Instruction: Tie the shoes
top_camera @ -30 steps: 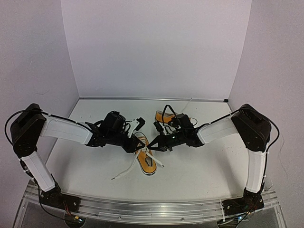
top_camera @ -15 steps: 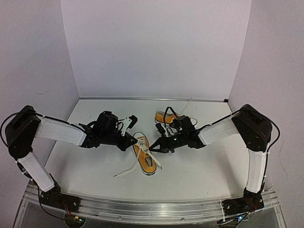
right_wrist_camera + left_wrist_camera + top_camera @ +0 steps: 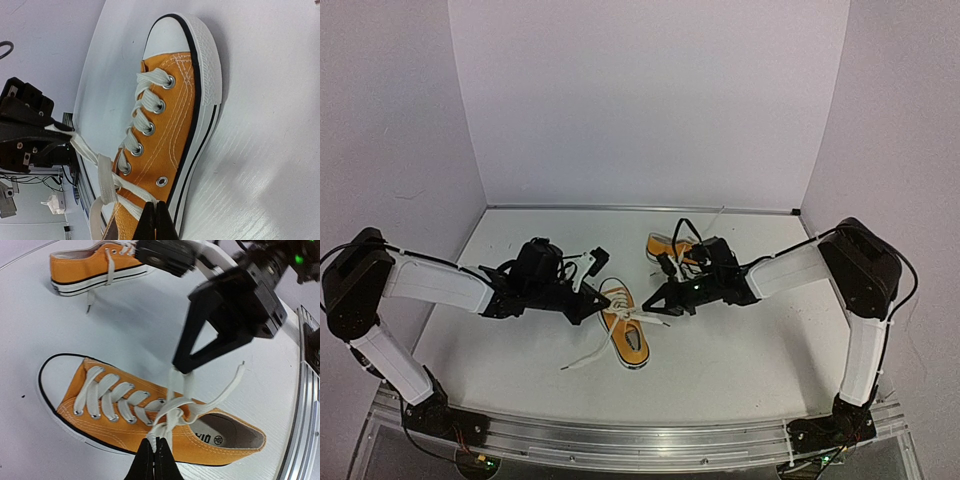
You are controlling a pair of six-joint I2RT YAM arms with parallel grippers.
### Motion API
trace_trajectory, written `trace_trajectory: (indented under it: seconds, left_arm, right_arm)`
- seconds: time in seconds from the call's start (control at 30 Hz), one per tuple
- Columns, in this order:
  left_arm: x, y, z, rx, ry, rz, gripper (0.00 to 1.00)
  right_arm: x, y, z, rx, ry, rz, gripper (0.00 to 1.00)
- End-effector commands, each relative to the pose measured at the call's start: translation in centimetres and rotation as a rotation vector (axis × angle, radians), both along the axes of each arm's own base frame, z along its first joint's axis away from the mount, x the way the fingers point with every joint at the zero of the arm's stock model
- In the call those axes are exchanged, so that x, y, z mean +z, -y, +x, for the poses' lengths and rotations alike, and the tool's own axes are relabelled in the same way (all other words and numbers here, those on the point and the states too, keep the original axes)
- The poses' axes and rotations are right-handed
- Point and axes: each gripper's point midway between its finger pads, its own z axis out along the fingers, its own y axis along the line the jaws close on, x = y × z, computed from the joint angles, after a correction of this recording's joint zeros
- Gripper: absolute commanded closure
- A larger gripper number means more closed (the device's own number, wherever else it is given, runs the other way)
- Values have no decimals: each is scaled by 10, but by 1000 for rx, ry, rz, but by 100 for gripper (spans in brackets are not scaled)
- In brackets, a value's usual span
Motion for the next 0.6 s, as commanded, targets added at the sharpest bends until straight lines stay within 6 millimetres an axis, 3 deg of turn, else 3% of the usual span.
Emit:
trace_trajectory:
  seconds: [0.0,0.27,0.57]
  left_arm:
    - [29,23,-22,-155,86,-67,100]
    - [35,38,-48,-306,137,-75,98]
    - [20,54,-49,-369,152,2,97]
  right_arm:
    - [30,-19,16,40,82,46,100]
    - [32,-52,5,146,91,64,100]
    - [32,-77,-6,216,90,87,100]
